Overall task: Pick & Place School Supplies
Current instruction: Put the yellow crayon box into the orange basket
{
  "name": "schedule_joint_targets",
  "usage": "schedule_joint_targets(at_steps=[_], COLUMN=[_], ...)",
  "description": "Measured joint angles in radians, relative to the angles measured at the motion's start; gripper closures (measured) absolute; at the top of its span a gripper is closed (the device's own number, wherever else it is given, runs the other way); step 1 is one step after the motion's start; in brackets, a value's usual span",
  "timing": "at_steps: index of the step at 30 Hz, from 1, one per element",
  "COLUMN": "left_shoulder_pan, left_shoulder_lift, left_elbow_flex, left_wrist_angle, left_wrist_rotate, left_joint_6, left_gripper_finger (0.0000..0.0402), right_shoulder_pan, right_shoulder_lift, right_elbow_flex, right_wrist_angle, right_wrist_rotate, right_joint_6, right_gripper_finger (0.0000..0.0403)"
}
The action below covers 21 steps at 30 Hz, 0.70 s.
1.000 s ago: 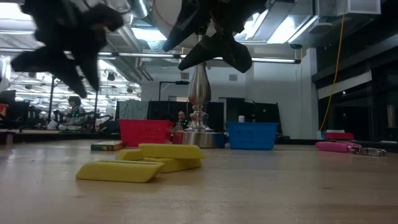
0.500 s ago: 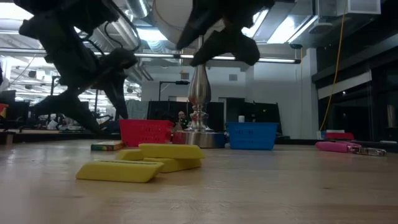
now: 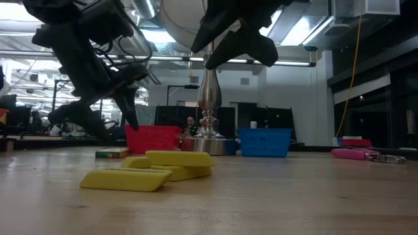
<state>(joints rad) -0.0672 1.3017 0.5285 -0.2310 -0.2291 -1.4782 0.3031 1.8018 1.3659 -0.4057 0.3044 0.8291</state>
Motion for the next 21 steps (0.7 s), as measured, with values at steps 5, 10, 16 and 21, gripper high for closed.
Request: schedule_joint_targets(at_steps=[5,10,16,21], left_shoulder_pan=[0.004,0.004,0.004,0.004], left_shoulder_lift=[0.032,0.062,0.072,0.047], left_elbow_flex=[0.0,0.003,0.004,0.002], left_wrist_angle=[0.006,0.025,0.007,-0.01], left_wrist_rotate=[0.02,0.033,0.051,0.079], left_joint_6=[0.007,0.011,0.027,0.041], left_gripper_finger=[0.0146,0.0146,0.0146,0.0146], right_shoulder_pan=[0.0,0.0,0.0,0.0], right_shoulder_lift=[-0.001,-0.001,-0.001,-0.001], right_elbow_flex=[0.0,0.0,0.0,0.0], right_wrist_angle=[-0.003,-0.006,-0.015,-0.015], right_wrist_rotate=[0.015,0.018,0.02,0.02], right_joint_6=[0.001,0.013,0.028,0.035], right_gripper_finger=[0.022,0.022,0.022,0.022])
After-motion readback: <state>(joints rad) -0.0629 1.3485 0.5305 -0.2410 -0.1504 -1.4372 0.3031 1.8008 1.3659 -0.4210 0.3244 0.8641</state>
